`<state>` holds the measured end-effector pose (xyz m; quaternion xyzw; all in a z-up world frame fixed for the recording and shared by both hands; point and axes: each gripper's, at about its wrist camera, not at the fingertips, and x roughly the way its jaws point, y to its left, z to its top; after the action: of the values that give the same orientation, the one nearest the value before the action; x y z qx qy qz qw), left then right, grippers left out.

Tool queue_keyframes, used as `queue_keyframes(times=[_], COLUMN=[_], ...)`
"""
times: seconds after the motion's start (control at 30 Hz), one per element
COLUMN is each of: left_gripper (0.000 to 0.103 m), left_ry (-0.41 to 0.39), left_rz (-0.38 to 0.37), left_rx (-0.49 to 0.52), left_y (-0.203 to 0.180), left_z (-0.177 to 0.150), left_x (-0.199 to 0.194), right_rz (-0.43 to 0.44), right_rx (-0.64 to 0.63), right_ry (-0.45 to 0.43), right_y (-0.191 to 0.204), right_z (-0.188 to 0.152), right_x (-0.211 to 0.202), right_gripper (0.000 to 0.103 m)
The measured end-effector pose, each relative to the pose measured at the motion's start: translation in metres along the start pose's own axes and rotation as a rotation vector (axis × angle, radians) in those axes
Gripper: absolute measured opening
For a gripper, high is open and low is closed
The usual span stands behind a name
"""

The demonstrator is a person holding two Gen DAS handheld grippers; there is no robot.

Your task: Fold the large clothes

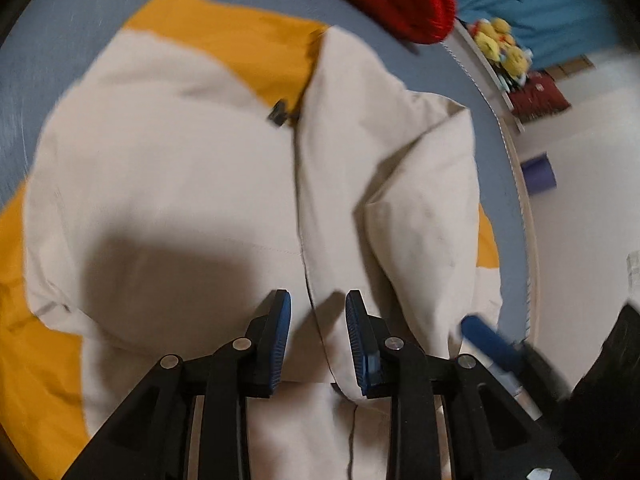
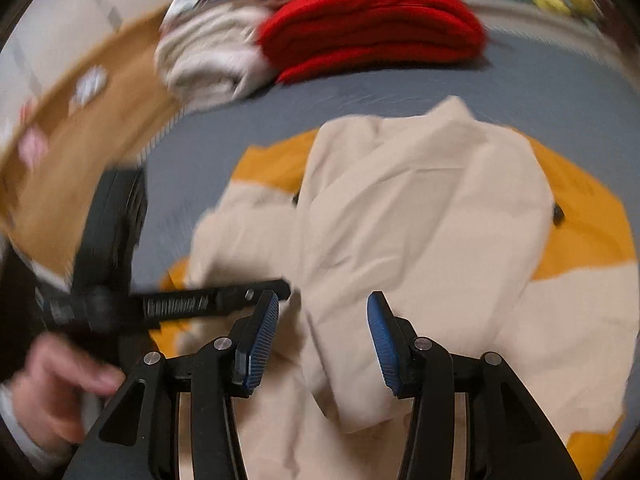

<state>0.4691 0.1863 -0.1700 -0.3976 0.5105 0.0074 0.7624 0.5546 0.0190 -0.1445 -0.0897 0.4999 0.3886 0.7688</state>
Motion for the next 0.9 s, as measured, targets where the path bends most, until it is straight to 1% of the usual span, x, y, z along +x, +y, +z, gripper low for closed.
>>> queue_keyframes(times=[0.03,0.13,0.17,0.2,0.23,0.27,0.3,0.37,0.4,0.43,0.5,0.6,0.63,0.67,0.7,0.73,0.77,0.8,0.83,0.87,0.9], left_gripper=[0.025,0.025,0.025,0.025,0.025,0.025,0.025,0.021,0.009,0.002,0.002,0.002,0.002,0.002,0.002,0.002,0.002,0.002,0.002,0.002,0.002], left_ry=[0.004,0.021,0.03,0.038,0.041,0.042,0.041,0.042,0.036,0.023,-0.044,-0.179,-0.2,-0.21,-0.202,-0.182,-0.14,-0.091,-0.028,0.024,0.048], left_rz=[-0.01,-0.055,-0.075,-0.096,-0.11,-0.128,-0.145,-0.181,-0.21,-0.242,-0.243,-0.261,-0.254,-0.239,-0.192,-0.14,-0.066,0.001,0.069,0.107,0.103], left_rx=[-0.016,-0.042,-0.046,-0.054,-0.062,-0.074,-0.086,-0.103,-0.107,-0.092,-0.034,0.078,0.094,0.113,0.128,0.135,0.14,0.137,0.128,0.1,0.058], left_y=[0.004,0.005,0.006,0.007,0.005,0.005,0.007,0.004,0.003,-0.002,-0.012,-0.029,-0.032,-0.034,-0.035,-0.037,-0.035,-0.031,-0.024,-0.015,-0.005], left_z=[0.001,-0.002,-0.003,-0.003,-0.006,-0.008,-0.011,-0.012,-0.013,-0.012,-0.009,-0.004,-0.005,-0.005,-0.007,-0.008,-0.011,-0.014,-0.017,-0.019,-0.021], left_x=[0.003,0.009,0.01,0.011,0.012,0.012,0.011,0.008,0.004,-0.001,-0.02,-0.059,-0.065,-0.069,-0.068,-0.062,-0.051,-0.039,-0.025,-0.013,-0.008], right_rz=[-0.043,-0.188,-0.209,-0.216,-0.206,-0.181,-0.139,-0.053,-0.003,0.037,0.101,0.127,0.128,0.117,0.096,0.081,0.041,-0.012,-0.046,-0.066,-0.099], right_rx=[-0.055,-0.148,-0.152,-0.142,-0.113,-0.066,0.001,0.134,0.2,0.246,0.352,0.502,0.589,0.653,0.754,0.822,0.885,0.925,0.943,0.937,0.917], right_ry=[0.027,0.067,0.069,0.063,0.046,0.022,-0.014,-0.106,-0.161,-0.206,-0.313,-0.411,-0.443,-0.455,-0.452,-0.418,-0.355,-0.285,-0.221,-0.17,-0.116], right_y=[0.01,0.018,0.018,0.015,0.011,0.005,-0.003,-0.02,-0.028,-0.035,-0.053,-0.08,-0.094,-0.102,-0.115,-0.123,-0.127,-0.128,-0.128,-0.126,-0.123], right_z=[-0.004,-0.015,-0.016,-0.016,-0.015,-0.011,-0.008,-0.004,-0.002,-0.001,-0.001,-0.008,-0.016,-0.022,-0.033,-0.042,-0.053,-0.064,-0.071,-0.074,-0.073], right_x=[0.009,0.024,0.025,0.025,0.021,0.014,0.005,-0.014,-0.024,-0.032,-0.053,-0.072,-0.078,-0.079,-0.077,-0.07,-0.06,-0.05,-0.037,-0.027,-0.019], right_gripper=[0.048,0.048,0.043,0.023,0.013,0.008,0.004,0.003,0.002,0.002,0.002,0.002,0.002,0.002,0.002,0.002,0.002,0.002,0.002,0.003,0.005])
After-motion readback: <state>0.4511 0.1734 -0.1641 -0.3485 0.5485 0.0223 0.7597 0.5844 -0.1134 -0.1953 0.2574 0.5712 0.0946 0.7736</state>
